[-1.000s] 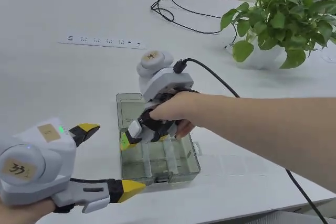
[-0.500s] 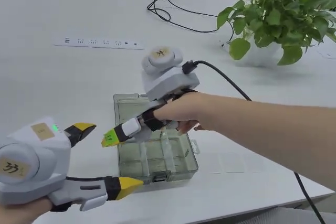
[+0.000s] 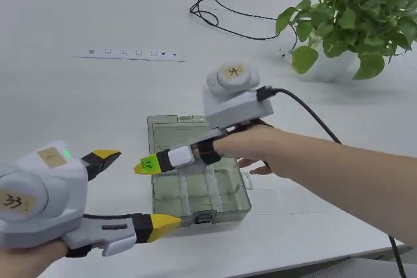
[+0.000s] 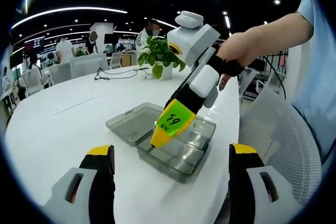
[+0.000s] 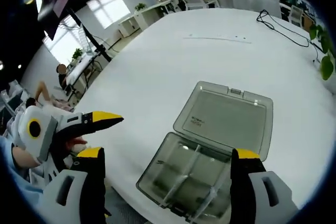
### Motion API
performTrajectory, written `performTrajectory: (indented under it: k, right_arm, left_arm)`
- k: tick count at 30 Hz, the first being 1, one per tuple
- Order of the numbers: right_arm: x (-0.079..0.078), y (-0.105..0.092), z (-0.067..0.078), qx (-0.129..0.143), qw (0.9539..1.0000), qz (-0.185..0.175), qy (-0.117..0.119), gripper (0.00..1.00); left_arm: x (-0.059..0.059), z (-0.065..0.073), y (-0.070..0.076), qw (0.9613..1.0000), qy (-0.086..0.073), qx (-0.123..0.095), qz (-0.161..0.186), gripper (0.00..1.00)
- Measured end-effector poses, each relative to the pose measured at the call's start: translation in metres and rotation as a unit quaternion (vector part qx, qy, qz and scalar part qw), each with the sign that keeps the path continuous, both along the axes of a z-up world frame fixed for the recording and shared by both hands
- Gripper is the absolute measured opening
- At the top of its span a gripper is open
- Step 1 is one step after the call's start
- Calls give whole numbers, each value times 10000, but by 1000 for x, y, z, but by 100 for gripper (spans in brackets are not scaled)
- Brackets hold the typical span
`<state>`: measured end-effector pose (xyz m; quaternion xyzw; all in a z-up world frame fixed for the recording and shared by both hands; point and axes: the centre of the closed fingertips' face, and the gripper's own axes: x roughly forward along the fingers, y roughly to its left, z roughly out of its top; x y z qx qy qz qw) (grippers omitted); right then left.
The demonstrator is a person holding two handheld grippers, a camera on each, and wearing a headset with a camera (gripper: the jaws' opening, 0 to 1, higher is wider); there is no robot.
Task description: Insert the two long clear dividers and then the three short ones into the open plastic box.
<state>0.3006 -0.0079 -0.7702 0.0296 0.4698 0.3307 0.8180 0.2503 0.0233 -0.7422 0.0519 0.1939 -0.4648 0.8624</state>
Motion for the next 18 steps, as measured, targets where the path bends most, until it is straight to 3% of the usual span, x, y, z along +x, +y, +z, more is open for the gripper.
performTrajectory:
  k: [1,3,4,6,8,9,10,14,15,18]
  right_arm:
    - [0,3,4,162,9997,122,-164,100]
    - [-6,-2,5,94,9995,234,-163,100]
    - [-4,-1,9,161,9981,424,-423,100]
    - [-5,-8,13,68,9960,580,-680,100]
    - [-1,-10,21,218,9905,769,-1121,100]
    - [-2,-14,20,168,9897,828,-1158,100]
    - [0,-15,26,298,9850,933,-1423,100]
    - [3,-27,35,393,9756,1094,-1862,100]
    - [2,-27,40,542,9709,1201,-2000,100]
    - [-3,-33,45,728,9671,1257,-2090,100]
  left_arm:
    - [0,0,0,10000,5,-2,16,92]
    - [0,1,1,10000,17,-30,60,92]
    - [0,2,2,9999,22,-33,94,92]
    - [-1,4,3,9999,17,-37,146,92]
    - [-1,6,2,9998,24,-82,197,92]
    - [-2,6,2,9998,31,-81,203,92]
    - [-3,7,2,9997,16,-59,226,92]
    - [-6,8,1,9996,38,-62,275,92]
    - [-7,8,0,9996,29,-52,290,92]
    - [-8,9,-1,9993,80,-102,358,92]
